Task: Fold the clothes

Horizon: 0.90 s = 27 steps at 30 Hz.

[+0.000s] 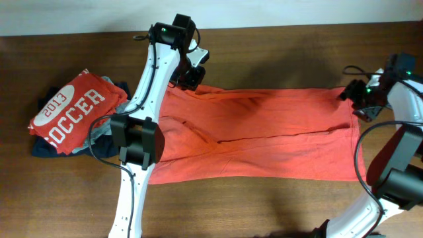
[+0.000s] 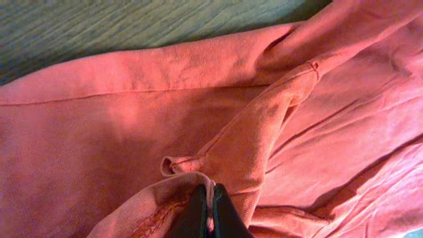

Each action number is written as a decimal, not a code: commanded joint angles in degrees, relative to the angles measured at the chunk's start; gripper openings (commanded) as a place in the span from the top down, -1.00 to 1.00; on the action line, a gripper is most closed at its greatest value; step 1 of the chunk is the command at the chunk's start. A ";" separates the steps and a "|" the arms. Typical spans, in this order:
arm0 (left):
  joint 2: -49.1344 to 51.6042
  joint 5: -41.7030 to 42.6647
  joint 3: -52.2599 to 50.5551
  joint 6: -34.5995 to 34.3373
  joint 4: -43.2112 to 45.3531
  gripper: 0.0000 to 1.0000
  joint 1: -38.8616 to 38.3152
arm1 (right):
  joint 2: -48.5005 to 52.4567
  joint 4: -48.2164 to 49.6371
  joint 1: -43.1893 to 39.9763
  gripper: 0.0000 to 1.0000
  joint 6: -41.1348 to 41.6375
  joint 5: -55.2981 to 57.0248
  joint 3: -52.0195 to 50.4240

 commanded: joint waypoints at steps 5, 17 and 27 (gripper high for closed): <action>0.15 0.83 1.11 -0.74 0.87 0.99 0.04 | 2.73 1.95 -1.20 -0.33 8.24 0.81 0.55; 0.15 0.83 1.11 -0.76 1.01 0.98 0.04 | 10.82 11.39 -1.18 0.02 11.93 -2.89 0.55; 0.15 0.83 1.11 -0.76 1.05 0.98 0.04 | 11.37 16.24 -1.18 0.17 13.55 -4.17 0.55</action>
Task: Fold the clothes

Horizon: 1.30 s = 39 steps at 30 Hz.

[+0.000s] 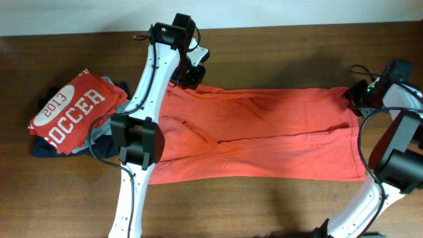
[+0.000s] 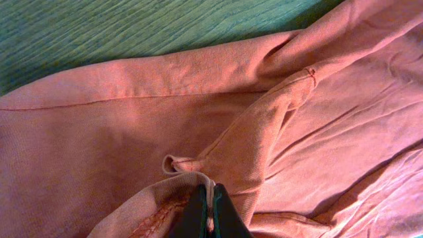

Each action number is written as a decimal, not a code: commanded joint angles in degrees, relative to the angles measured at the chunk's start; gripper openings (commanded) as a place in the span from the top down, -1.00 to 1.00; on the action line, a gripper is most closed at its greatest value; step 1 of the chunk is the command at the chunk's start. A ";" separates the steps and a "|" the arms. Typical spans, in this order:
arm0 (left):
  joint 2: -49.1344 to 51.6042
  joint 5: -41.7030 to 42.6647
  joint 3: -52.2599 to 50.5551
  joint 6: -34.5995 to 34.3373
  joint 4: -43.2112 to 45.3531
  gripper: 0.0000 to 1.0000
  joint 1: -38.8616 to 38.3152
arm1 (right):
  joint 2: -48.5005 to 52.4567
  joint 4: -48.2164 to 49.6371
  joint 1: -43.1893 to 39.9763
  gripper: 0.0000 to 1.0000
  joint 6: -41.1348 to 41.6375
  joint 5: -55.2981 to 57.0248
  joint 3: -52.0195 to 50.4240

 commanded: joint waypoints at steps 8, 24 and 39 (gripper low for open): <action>0.15 0.83 1.11 -0.74 0.09 0.98 0.04 | 1.70 2.25 0.20 0.23 1.49 -2.73 0.46; 0.15 0.83 1.11 -0.72 1.18 0.98 0.02 | 1.73 5.64 0.22 0.39 3.61 -1.55 0.46; 0.13 0.83 1.11 -0.74 0.83 0.99 0.04 | 0.76 2.82 -0.17 0.92 2.29 -2.01 0.48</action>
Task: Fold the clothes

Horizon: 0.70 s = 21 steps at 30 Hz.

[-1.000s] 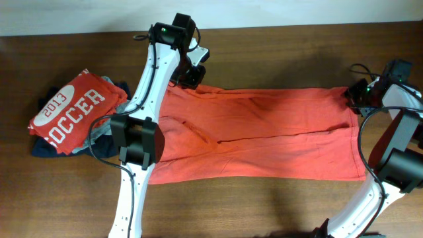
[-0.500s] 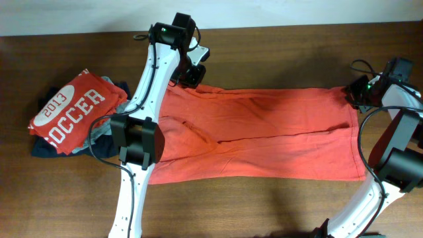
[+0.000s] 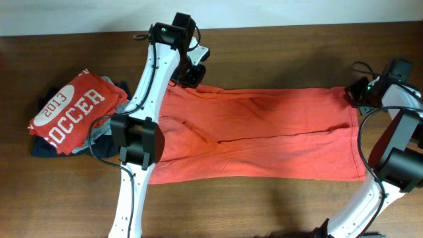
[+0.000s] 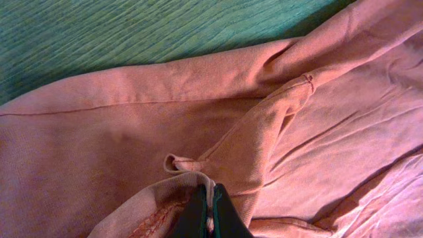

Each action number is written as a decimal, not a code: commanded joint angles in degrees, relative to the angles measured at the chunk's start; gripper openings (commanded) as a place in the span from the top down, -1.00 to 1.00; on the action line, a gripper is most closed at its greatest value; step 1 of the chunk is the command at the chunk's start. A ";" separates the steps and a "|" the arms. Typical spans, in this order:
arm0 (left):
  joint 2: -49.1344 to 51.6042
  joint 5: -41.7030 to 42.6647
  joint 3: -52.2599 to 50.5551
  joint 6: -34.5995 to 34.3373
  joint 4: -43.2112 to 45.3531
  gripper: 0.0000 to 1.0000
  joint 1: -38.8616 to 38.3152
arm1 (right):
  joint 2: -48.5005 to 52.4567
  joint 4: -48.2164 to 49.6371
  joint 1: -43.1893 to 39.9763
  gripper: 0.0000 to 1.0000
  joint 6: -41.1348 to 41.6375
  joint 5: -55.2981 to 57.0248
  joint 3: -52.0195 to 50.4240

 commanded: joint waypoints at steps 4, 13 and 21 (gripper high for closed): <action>0.04 0.68 2.34 -0.74 -1.75 0.99 0.11 | -2.71 -2.45 -0.52 0.92 -3.39 -0.57 0.50; 0.04 -2.23 9.81 -0.68 -9.99 0.99 0.02 | -7.04 -7.39 -0.66 0.92 -4.17 -0.07 0.50; 0.04 -2.80 10.05 -0.74 -11.04 0.99 0.04 | -7.13 -14.47 -0.66 0.92 -4.22 3.41 0.50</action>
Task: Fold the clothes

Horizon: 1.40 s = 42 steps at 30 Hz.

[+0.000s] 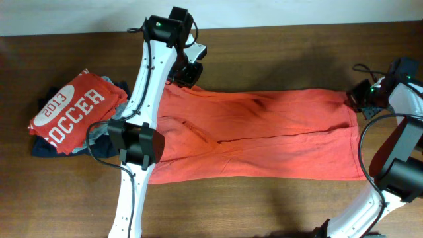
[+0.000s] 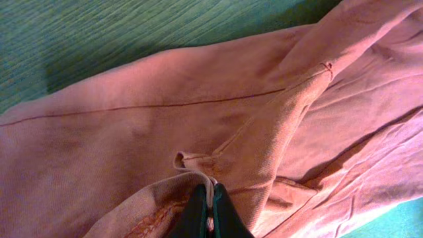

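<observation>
An orange-red garment (image 1: 258, 135) lies spread flat across the table, long side running left to right. My left gripper (image 1: 187, 75) is at its far left corner, shut on a pinch of the fabric (image 2: 210, 188) that shows between the dark fingertips. My right gripper (image 1: 362, 96) sits at the garment's far right corner; its fingers are too small to read in the overhead view. The cloth around the left pinch is creased and bunched (image 2: 264, 132).
A pile of other clothes, topped by a red shirt printed "2013 SOCCER" (image 1: 71, 110), lies at the left. Bare wooden table (image 1: 264, 46) runs behind the garment and along the front (image 1: 264, 205). Both arm bodies cross the near side.
My left gripper has shifted slightly away and to the left with the corner, so more table shows beyond the fabric. The right gripper has barely moved.
From the oldest moment my left gripper stayed shut on the garment's far left corner. The right gripper stood at the far right corner and edged outward. The garment's far edge has drawn straighter and flatter across the table by now.
</observation>
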Each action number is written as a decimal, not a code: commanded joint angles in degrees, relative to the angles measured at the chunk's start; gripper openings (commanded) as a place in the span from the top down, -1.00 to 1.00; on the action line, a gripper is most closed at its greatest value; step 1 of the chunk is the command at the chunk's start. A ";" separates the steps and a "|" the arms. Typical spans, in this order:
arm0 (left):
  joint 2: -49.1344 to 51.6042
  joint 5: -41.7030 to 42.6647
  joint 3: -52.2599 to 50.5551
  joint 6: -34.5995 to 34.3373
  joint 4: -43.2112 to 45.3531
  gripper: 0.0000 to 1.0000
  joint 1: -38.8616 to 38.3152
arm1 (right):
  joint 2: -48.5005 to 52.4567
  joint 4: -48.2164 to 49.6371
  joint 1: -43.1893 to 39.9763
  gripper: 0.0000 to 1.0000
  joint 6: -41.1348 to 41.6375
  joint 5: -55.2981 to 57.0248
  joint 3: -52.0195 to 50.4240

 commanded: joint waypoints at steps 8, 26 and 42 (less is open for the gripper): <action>0.04 -1.16 1.01 -0.55 -0.24 0.99 0.04 | -2.08 -4.26 -2.51 0.92 -5.88 0.26 0.48; -3.74 -5.11 -7.34 -5.35 -0.28 0.99 -2.58 | -7.63 -11.17 -3.54 0.92 -11.21 -6.93 0.50; -4.33 -6.03 -21.75 -6.19 -0.28 0.99 -2.19 | -11.80 -16.35 -5.05 0.92 -15.08 -8.22 0.59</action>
